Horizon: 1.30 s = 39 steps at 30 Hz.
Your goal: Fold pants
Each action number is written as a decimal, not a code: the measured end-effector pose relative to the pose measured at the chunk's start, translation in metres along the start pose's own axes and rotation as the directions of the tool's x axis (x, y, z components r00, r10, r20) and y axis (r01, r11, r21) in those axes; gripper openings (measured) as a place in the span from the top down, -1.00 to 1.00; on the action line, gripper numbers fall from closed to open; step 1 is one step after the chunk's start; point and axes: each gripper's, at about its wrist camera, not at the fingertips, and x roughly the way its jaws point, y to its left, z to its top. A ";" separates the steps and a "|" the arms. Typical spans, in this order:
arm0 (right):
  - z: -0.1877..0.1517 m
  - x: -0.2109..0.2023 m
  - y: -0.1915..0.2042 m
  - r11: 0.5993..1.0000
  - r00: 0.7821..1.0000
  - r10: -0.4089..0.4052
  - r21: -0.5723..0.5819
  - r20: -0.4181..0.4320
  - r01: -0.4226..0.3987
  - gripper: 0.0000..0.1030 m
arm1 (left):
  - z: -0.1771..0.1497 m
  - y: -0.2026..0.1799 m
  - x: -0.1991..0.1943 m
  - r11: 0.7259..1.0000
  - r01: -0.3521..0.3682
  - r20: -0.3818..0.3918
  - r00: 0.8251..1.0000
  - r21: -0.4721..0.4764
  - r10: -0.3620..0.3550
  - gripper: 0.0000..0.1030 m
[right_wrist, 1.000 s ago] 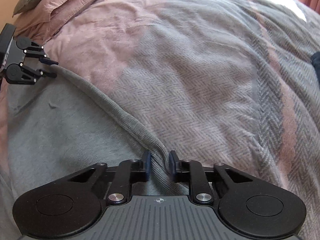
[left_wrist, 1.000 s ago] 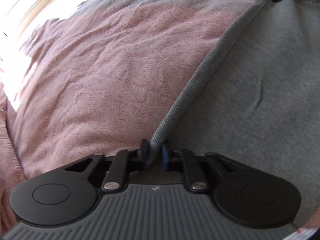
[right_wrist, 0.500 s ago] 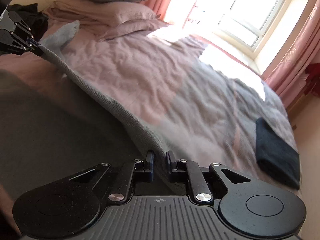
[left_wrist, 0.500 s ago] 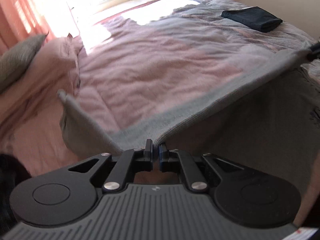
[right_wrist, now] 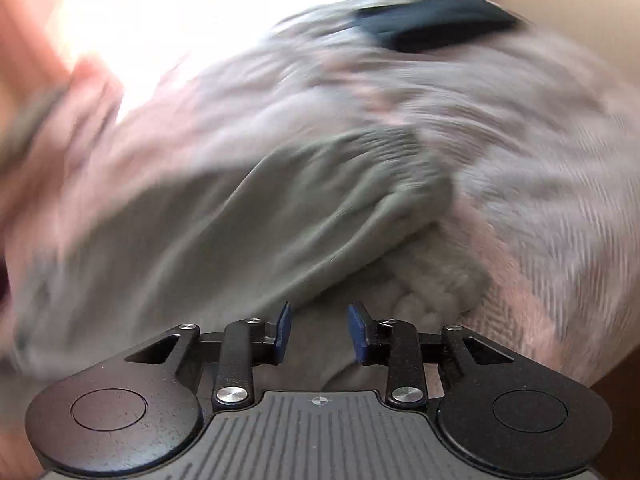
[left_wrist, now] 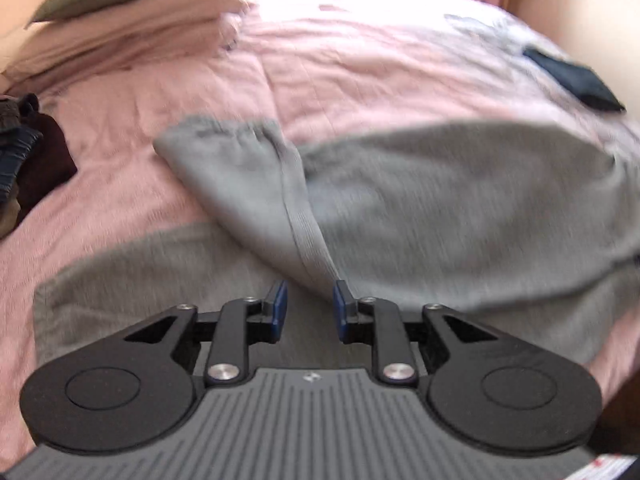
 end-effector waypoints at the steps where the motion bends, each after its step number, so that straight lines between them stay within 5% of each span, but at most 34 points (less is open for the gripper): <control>1: 0.005 0.003 -0.015 0.994 0.999 0.032 0.100 0.031 -0.035 0.34 | 0.004 0.003 0.003 1.000 0.000 0.036 0.999 -0.013 0.000 0.55; 5: 0.012 0.022 -0.056 0.932 0.981 0.146 0.316 0.129 -0.180 0.19 | 0.010 0.008 0.019 0.997 0.031 0.116 0.993 -0.070 -0.023 0.48; 11: 0.008 0.034 -0.085 0.888 0.945 0.231 0.347 0.230 -0.301 0.16 | -0.005 0.004 0.028 0.998 -0.018 0.160 0.987 -0.064 0.028 0.44; 18: 0.004 0.024 -0.082 0.884 0.948 0.203 0.371 0.246 -0.286 0.14 | 0.026 -0.010 0.032 0.997 -0.054 0.145 0.988 -0.049 0.061 0.22; 22: 0.006 0.021 -0.075 0.895 0.954 0.173 0.365 0.244 -0.255 0.09 | 0.056 -0.036 0.066 0.995 -0.089 0.099 0.991 0.049 0.084 0.05; 25: 0.007 0.022 -0.072 0.894 0.959 0.158 0.378 0.237 -0.241 0.08 | 0.066 -0.055 0.109 0.968 -0.193 0.023 0.981 0.161 0.192 0.05; 27: 0.007 0.022 -0.072 0.893 0.960 0.147 0.385 0.238 -0.232 0.08 | 0.065 -0.058 0.132 0.929 -0.272 0.011 0.960 0.250 0.278 0.10; 29: 0.007 0.022 -0.073 0.892 0.961 0.139 0.391 0.241 -0.227 0.08 | 0.065 -0.052 0.142 0.916 -0.293 0.009 0.953 0.275 0.303 0.66; 30: 0.007 0.022 -0.073 0.893 0.960 0.139 0.389 0.244 -0.228 0.08 | 0.068 -0.044 0.140 0.928 -0.284 0.008 0.957 0.241 0.290 0.90; 32: 0.009 0.022 -0.071 0.902 0.959 0.133 0.371 0.249 -0.222 0.18 | 0.070 -0.021 0.111 0.961 -0.259 0.096 0.963 0.098 0.250 0.90; 33: 0.009 0.019 -0.068 0.916 0.958 0.123 0.343 0.259 -0.210 0.88 | 0.068 -0.006 0.085 0.966 -0.260 0.170 0.952 -0.002 0.256 0.91; 34: 0.010 0.017 -0.066 0.927 0.959 0.107 0.323 0.263 -0.192 1.00 | 0.062 0.011 0.061 0.961 -0.255 0.214 0.938 -0.104 0.272 0.91; 36: 0.009 0.010 -0.064 0.932 0.955 0.109 0.307 0.276 -0.195 1.00 | 0.033 0.056 0.005 0.914 -0.173 0.287 0.914 -0.367 0.288 0.92; 39: 0.006 0.002 -0.062 0.934 0.954 0.104 0.303 0.280 -0.190 1.00 | -0.032 0.104 -0.030 0.805 -0.040 0.280 0.926 -0.592 0.252 0.91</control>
